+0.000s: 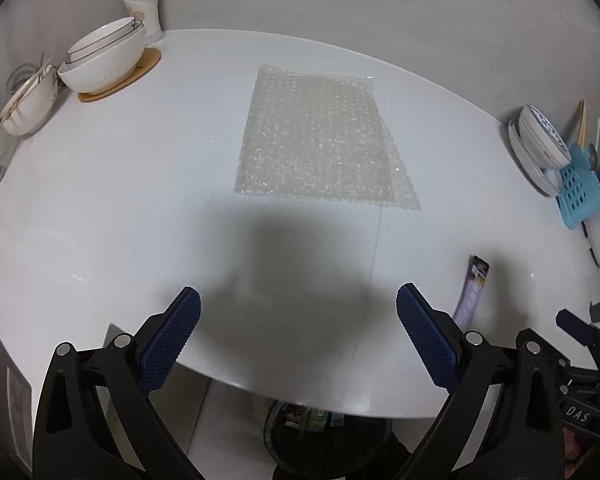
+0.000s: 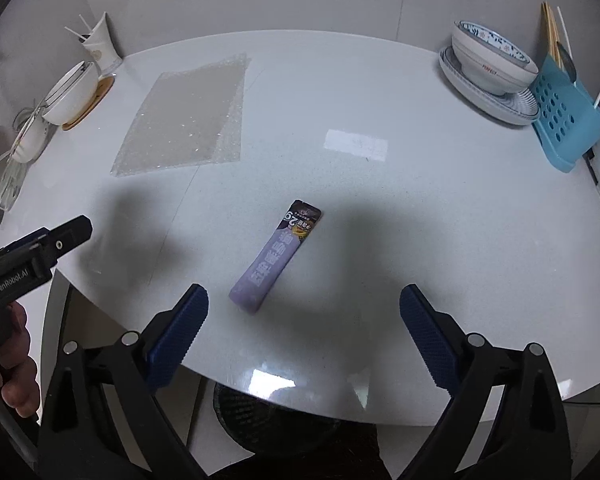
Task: Collect trash
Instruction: 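Raise both open tools back up toward the bubble wrap and purple stick, then grasp the bubble wrap with the left tool while the right tool grasps the purple stick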
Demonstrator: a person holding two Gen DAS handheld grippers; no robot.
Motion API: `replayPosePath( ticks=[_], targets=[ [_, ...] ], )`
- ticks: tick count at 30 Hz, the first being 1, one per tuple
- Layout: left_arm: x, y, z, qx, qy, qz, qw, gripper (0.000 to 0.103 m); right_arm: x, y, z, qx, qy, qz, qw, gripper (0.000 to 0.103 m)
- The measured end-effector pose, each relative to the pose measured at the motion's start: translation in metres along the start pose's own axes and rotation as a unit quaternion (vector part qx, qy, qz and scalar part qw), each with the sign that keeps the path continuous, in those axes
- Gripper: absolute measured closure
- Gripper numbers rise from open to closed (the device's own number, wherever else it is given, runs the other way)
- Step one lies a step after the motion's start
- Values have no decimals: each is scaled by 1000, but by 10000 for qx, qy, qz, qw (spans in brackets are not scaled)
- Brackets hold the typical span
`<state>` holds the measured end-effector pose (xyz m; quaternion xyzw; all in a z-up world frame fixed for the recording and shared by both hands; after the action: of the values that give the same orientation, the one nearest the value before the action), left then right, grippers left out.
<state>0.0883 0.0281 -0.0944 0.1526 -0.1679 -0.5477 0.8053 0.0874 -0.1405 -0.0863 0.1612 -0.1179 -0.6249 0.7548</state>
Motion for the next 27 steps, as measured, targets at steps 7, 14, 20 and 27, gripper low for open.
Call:
replayPosePath(
  ticks=[7, 14, 20, 27],
  targets=[
    [-9, 53, -51, -306, 178, 171, 9992, 7, 1, 11, -40, -573, 64, -321, 9978, 18],
    [-9, 111, -98, -558, 393, 334, 9971, 7, -9, 13, -59, -894, 25, -168, 9959, 26],
    [-6, 130, -128, -826, 693, 347, 9936, 11, -14, 11, -72, -1197, 17, -45, 9928, 39],
    [2, 126, -135, -1133, 701, 466, 9900, 29, -15, 13, -74, -1306, -80, -19, 9914, 60]
  ],
)
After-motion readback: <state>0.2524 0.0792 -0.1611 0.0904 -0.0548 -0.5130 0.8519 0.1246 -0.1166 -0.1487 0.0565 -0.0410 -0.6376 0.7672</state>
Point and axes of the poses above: each gripper's, at about its wrist camera, not at the fingertips, and z roughly against the way its jaws point, x to its right, y to its top, the point moved 4 cm from there along -z, roughly the way its jaws point
